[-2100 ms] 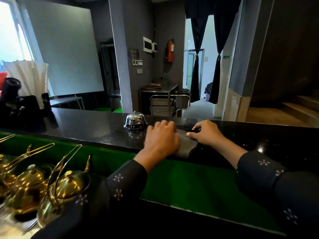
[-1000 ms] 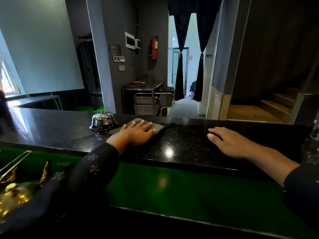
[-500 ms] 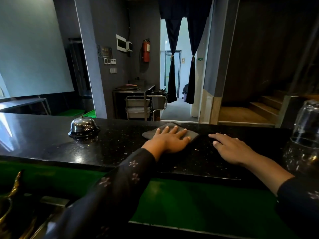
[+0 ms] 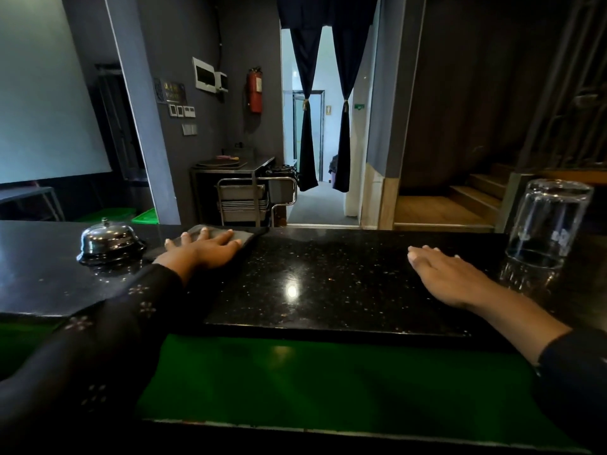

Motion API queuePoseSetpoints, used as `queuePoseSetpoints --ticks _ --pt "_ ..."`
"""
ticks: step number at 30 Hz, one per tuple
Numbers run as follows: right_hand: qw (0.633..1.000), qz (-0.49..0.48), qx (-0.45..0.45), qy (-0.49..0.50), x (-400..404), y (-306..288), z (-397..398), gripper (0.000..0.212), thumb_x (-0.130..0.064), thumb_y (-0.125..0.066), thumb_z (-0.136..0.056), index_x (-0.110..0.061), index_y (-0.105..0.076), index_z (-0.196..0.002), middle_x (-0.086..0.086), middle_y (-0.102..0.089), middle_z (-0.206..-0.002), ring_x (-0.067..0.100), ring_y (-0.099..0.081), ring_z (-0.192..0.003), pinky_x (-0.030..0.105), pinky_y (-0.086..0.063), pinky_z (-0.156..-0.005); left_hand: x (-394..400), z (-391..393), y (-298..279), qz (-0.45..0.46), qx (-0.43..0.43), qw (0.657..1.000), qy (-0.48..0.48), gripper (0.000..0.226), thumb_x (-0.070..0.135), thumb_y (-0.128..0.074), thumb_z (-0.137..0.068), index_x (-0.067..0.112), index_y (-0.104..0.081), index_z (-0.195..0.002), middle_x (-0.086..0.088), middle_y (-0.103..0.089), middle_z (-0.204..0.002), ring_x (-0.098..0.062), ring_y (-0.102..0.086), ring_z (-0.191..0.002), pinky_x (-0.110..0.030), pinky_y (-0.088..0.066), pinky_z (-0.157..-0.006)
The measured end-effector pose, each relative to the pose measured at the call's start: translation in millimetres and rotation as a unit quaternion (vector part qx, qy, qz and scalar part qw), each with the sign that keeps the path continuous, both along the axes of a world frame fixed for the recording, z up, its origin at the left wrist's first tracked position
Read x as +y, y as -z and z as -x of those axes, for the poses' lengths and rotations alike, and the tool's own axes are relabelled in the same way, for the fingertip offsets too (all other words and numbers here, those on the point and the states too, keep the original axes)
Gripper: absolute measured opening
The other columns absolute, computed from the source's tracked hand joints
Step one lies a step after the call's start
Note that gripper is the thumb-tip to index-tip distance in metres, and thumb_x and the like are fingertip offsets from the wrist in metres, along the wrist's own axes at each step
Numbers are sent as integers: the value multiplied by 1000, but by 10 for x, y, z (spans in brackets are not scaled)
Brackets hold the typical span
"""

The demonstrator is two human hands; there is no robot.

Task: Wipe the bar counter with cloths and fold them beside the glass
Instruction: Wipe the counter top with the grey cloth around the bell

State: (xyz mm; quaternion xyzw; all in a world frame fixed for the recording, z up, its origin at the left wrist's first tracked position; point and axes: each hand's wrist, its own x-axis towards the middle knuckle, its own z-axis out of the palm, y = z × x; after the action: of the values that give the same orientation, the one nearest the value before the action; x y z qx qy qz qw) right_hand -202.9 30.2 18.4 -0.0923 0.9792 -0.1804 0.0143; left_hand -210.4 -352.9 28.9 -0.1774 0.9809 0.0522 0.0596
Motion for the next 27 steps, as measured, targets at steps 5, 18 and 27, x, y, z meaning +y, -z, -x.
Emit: queuePoseSetpoints --ticks 5,18,27 --pt "998 64 3 9 24 -7 28 54 -43 -10 -101 -23 -21 -149 1 -18 -159 18 -11 -147 38 -4 -117 1083 209 -11 -3 18 995 98 66 71 -15 -86 45 -6 -146 -6 6 -160 -42 7 -143 -65 7 -110" --pt "969 247 16 9 443 -196 -23 51 -43 -20 -100 -20 -48 -136 6 -42 -147 23 -36 -137 41 -24 -114 1261 184 121 10 41 979 198 62 70 -12 -87 49 -4 -144 3 2 -160 -30 2 -146 -61 3 -111" --pt "999 23 0 -33 1033 44 -96 49 -28 -25 -103 -17 -21 -150 3 -14 -160 17 -9 -147 34 -9 -118 802 242 78 6 17 1000 -7 72 78 -14 -79 49 -10 -145 -2 1 -160 -38 3 -145 -64 3 -112"
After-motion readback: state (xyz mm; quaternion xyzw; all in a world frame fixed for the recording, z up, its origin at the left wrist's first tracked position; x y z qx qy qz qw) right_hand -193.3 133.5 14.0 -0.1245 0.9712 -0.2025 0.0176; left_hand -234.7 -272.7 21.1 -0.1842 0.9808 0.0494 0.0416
